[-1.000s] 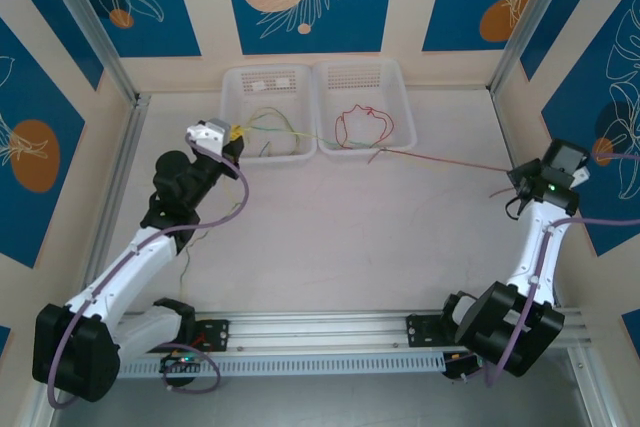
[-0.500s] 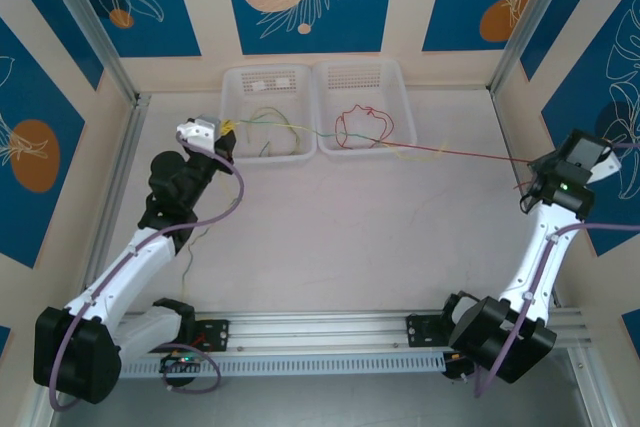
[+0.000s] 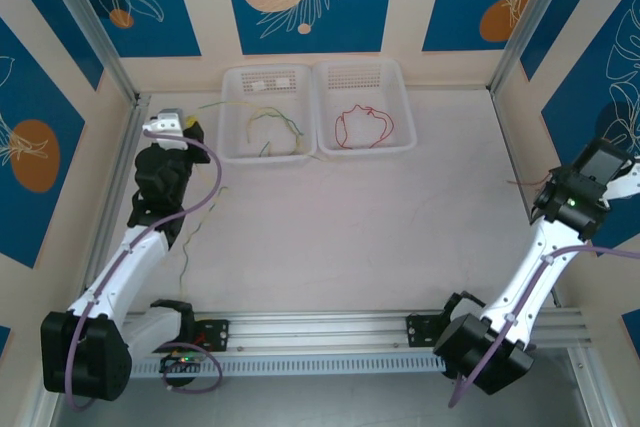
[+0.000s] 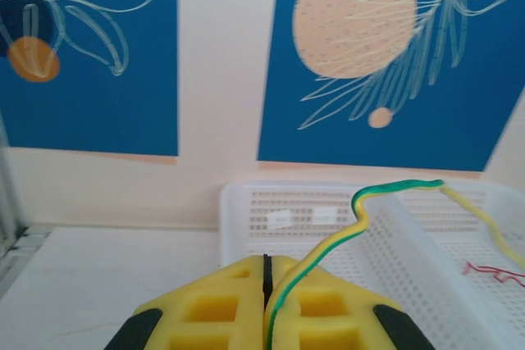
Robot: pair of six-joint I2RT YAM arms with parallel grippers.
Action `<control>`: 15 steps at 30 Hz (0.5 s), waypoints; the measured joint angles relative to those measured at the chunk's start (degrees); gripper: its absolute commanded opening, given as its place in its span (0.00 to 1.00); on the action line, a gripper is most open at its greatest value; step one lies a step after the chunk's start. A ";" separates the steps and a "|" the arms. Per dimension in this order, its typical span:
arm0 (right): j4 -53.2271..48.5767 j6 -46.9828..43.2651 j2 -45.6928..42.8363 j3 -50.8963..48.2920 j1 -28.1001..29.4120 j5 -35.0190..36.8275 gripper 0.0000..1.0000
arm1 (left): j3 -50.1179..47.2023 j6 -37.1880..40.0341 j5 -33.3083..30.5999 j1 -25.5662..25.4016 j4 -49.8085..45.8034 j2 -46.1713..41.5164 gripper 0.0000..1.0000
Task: Untangle the cables
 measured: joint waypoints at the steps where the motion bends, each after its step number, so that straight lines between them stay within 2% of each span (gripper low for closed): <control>1: 0.48 0.00 -1.07 0.00 1.16 -1.40 0.00 | 0.90 -0.35 1.40 0.02 -0.76 0.00 0.00; 7: 2.71 -0.50 -4.39 -0.07 10.29 -5.73 0.00 | 7.93 -2.62 7.48 0.02 -4.92 -1.90 0.00; 15: 4.09 -2.40 -6.71 -1.60 20.83 -7.54 0.00 | 20.48 -5.16 10.23 0.02 -6.95 -2.40 0.00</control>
